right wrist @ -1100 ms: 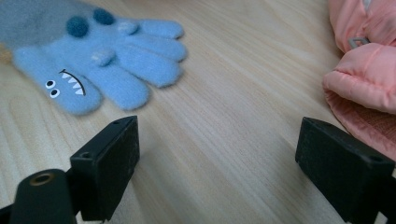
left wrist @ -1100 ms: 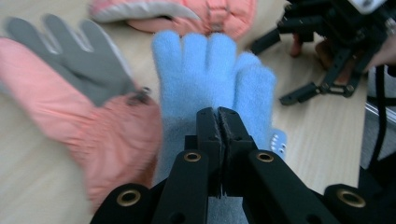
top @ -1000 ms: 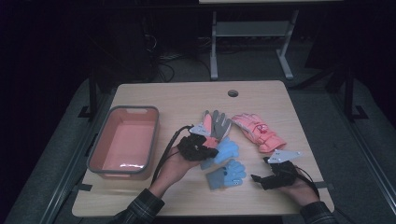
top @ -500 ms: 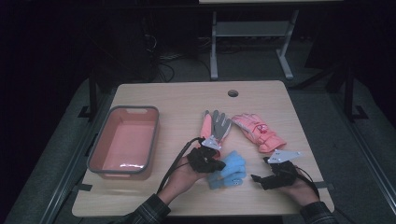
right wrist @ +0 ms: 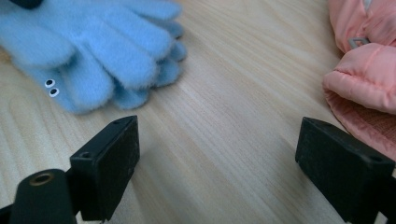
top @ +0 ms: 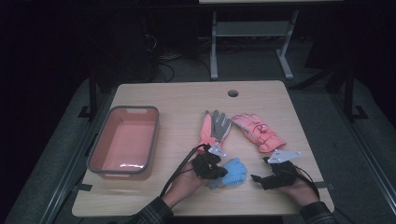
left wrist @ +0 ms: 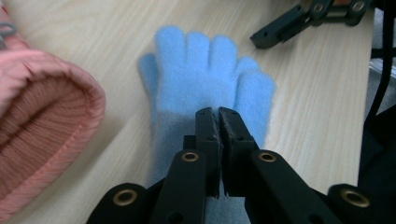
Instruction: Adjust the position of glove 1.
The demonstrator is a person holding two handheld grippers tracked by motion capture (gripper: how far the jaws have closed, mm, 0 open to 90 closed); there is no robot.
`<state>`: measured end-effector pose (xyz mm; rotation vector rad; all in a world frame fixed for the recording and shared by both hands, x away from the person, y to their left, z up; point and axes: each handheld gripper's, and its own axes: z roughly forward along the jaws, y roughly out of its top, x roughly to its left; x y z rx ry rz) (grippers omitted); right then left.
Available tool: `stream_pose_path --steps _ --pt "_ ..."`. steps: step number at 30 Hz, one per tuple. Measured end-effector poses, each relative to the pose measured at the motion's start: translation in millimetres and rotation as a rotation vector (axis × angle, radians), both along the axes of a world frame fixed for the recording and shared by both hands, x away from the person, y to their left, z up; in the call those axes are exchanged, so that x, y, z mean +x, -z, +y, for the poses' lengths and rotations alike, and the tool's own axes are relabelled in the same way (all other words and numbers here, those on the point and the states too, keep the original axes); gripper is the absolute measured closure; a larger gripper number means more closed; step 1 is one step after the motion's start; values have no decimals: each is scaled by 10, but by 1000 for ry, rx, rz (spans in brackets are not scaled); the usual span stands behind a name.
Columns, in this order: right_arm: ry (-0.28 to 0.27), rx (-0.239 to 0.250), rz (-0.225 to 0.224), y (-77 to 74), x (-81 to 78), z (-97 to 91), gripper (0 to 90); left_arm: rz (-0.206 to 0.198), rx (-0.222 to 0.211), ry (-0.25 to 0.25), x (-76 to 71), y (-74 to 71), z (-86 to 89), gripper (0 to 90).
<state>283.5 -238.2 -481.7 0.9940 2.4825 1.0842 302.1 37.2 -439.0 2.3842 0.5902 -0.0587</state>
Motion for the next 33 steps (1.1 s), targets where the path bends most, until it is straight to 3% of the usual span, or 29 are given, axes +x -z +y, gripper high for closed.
stream_pose_path --steps 2,5,9,13,16,22,23,28,33 --pt "0 0 0 0 0 0 130 -3 12 12 -7 18 -5 826" --pt "0 0 0 0 0 0 130 -8 -1 19 -15 9 -14 701" --pt "0 0 0 0 -1 1 130 -47 -10 53 6 -38 -22 429" --pt "1 0 0 0 0 1 130 -91 23 100 25 -22 -69 250" --pt "0 0 0 0 0 0 130 -98 46 120 26 34 -140 170" --pt "2 4 2 0 -2 1 130 -111 91 146 64 147 -215 137" --pt "3 4 4 -1 -5 1 129 -106 76 133 70 174 -218 136" --pt "-1 3 4 -1 -10 -2 130 -112 101 143 77 220 -222 134" --pt "-2 3 7 -3 -26 -7 130 -148 120 155 39 235 -234 136"
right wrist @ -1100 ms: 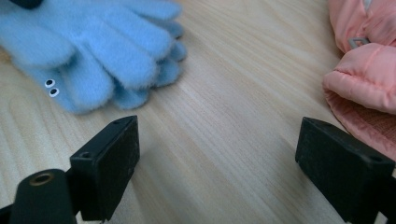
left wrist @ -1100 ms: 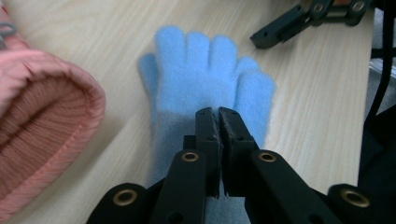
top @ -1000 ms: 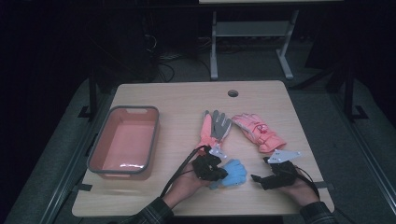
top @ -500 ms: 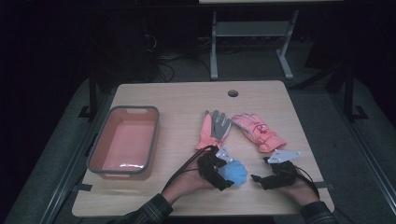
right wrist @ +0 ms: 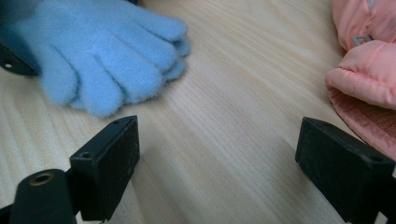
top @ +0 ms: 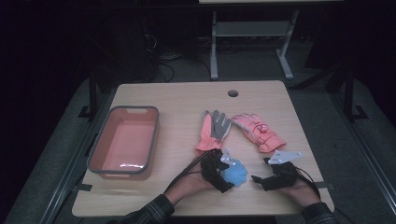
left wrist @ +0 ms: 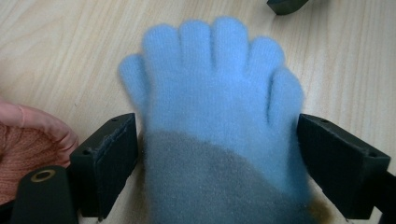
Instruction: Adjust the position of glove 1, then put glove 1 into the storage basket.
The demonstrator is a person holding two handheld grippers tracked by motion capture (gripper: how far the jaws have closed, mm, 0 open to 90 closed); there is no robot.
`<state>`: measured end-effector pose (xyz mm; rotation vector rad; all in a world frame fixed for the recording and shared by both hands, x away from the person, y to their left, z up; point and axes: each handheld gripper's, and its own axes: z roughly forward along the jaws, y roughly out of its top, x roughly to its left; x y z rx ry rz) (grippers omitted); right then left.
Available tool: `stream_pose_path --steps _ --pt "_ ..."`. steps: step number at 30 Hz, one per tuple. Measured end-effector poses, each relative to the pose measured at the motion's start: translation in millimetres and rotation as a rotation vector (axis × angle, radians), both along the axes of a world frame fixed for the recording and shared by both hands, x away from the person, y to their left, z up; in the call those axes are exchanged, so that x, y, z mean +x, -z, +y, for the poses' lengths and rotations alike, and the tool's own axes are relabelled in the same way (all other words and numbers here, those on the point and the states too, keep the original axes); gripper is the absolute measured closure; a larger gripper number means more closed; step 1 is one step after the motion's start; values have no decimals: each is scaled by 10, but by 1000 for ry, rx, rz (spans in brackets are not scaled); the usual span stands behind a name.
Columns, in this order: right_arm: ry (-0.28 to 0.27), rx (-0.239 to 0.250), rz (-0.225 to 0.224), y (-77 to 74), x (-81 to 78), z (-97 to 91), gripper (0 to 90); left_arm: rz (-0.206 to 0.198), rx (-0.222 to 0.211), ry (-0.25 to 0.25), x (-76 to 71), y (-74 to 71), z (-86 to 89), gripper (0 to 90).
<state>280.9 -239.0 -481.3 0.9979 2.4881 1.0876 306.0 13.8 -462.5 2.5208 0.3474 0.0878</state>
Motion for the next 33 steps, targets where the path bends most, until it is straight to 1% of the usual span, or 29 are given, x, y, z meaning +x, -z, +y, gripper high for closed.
stream_pose_path --steps 4,5,8,11,12,15,20,23,26,27,29,30,31,32,33 --pt "0 0 0 0 0 0 130 -8 2 11 -16 -9 5 155" --pt "0 0 0 0 -1 1 130 -12 -6 13 -24 -11 7 191" --pt "0 0 0 0 -1 1 130 -13 -16 6 -34 -13 15 239" --pt "0 0 0 0 -1 1 130 -9 -16 -1 -40 -21 20 272" --pt "0 0 0 0 -1 1 130 -9 -8 8 -38 -32 23 293" --pt "-12 -1 -6 3 -5 -5 130 -10 -9 16 -50 -48 21 389" --pt "-10 0 -1 1 -8 -2 129 -6 -8 22 -63 -66 21 537" --pt "-10 0 -1 1 -8 -2 129 -2 -10 26 -59 -74 31 648" --pt "-9 -1 -1 1 -8 -2 130 -5 -5 31 -66 -80 22 700" --pt "-10 0 -1 1 -8 -2 129 1 -5 32 -61 -82 23 712" --pt "-12 -2 -6 1 -4 -4 129 19 -20 25 -48 -81 28 721" --pt "-14 -1 -7 2 -4 -5 129 39 -35 19 -38 -82 34 724" --pt "-15 -1 -7 2 -4 -4 129 58 -39 21 -23 -92 48 728" --pt "-19 -5 -9 2 -2 -7 129 74 -57 14 -16 -94 55 732" --pt "-21 -5 -9 2 -2 -7 129 81 -61 15 -10 -104 65 735"
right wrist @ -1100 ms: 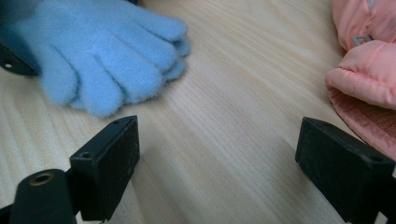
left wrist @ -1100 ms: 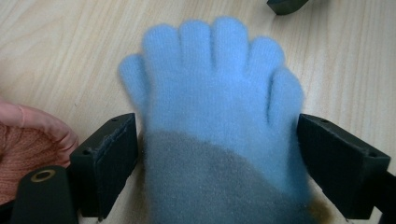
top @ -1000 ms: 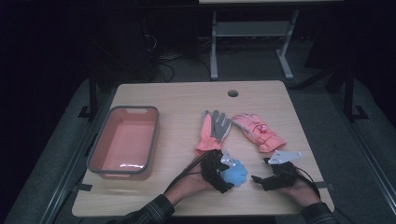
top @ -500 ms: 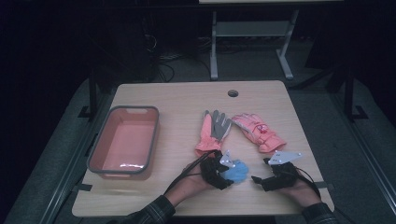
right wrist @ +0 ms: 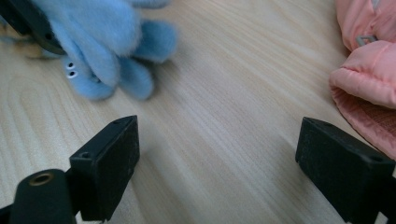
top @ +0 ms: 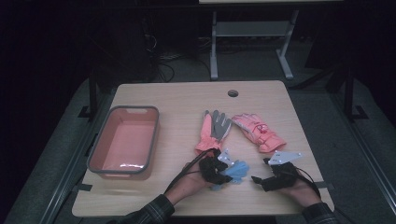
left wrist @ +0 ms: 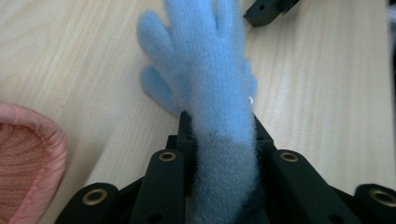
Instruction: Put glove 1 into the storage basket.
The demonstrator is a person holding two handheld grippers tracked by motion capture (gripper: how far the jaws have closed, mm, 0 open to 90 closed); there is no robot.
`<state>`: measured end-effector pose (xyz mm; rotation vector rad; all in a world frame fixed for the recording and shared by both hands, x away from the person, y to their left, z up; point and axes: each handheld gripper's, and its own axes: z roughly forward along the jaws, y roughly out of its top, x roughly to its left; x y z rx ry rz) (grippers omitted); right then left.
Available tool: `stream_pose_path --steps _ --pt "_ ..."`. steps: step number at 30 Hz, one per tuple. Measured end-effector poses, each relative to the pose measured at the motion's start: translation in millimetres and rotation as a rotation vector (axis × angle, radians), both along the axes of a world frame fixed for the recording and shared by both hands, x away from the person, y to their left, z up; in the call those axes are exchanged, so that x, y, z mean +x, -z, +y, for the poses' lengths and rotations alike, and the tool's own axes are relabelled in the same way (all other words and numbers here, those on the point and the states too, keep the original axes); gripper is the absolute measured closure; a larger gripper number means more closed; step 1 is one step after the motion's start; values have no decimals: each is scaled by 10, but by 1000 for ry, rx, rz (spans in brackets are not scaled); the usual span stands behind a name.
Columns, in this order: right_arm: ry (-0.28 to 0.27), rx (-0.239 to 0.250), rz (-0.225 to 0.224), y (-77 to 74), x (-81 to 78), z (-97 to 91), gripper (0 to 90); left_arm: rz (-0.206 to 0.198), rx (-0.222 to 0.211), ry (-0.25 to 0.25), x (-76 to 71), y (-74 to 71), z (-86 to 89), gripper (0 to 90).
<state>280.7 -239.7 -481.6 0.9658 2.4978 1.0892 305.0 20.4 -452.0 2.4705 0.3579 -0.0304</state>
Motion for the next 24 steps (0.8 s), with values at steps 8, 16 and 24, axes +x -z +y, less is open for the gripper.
stream_pose_path --steps 8,16,24 --pt "-1 -1 -1 0 0 0 129 39 -55 -11 16 -137 95 740" --pt "-2 1 1 0 1 2 129 53 -101 -34 58 -335 257 740" --pt "-1 0 1 0 1 3 129 46 -125 -84 131 -519 458 740"
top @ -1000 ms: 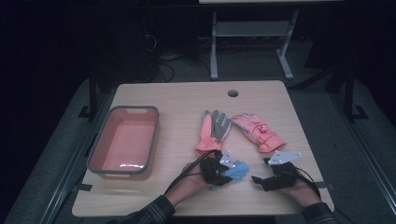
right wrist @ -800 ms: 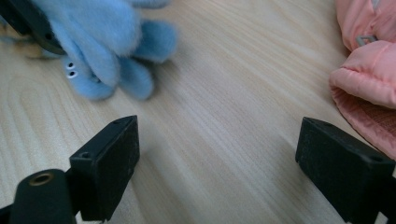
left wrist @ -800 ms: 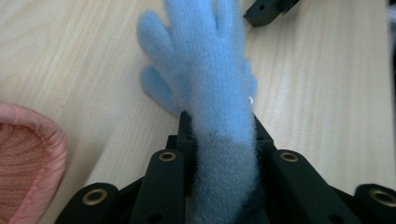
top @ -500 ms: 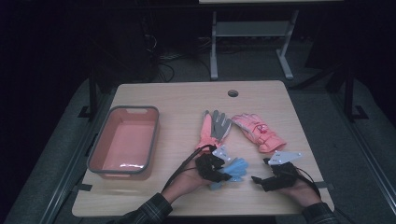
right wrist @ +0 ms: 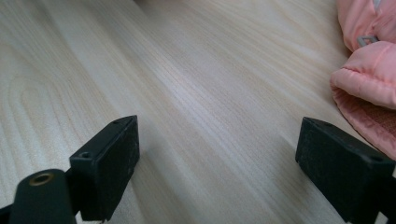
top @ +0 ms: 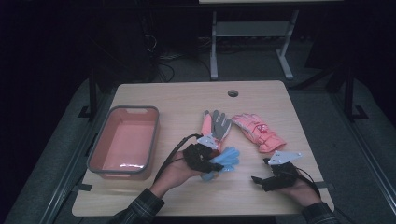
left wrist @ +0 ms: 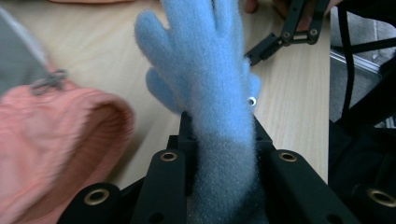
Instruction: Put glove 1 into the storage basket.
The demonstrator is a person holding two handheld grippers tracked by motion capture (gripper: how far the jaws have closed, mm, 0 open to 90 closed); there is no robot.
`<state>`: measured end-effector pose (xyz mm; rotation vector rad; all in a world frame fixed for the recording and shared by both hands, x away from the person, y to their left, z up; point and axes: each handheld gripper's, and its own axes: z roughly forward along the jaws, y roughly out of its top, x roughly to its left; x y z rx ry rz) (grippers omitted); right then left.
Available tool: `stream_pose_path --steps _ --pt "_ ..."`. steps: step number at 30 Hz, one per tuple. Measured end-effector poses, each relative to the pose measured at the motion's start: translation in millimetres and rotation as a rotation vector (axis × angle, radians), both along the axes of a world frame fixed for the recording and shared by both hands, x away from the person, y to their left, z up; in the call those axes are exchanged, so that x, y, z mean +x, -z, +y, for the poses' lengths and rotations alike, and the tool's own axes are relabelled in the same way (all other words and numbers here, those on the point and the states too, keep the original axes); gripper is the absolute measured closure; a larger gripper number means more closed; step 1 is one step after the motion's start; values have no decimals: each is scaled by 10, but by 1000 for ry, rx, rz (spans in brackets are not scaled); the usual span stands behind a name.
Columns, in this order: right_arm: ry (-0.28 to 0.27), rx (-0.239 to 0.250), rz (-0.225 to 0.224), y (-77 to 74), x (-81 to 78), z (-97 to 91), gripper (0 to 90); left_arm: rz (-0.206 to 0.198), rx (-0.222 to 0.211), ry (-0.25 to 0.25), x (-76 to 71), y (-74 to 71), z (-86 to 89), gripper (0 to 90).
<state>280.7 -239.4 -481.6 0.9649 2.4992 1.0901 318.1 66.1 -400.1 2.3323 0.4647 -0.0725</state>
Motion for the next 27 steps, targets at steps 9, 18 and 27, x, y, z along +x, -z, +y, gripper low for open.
stream_pose_path --steps 9,18,27 --pt "-1 0 0 0 1 0 129 -13 -2 -69 132 -203 288 739" --pt "2 0 1 -1 -1 0 129 -17 -18 -132 262 -359 538 738" --pt "4 1 5 -1 -4 2 130 -41 -7 -204 419 -534 838 738"
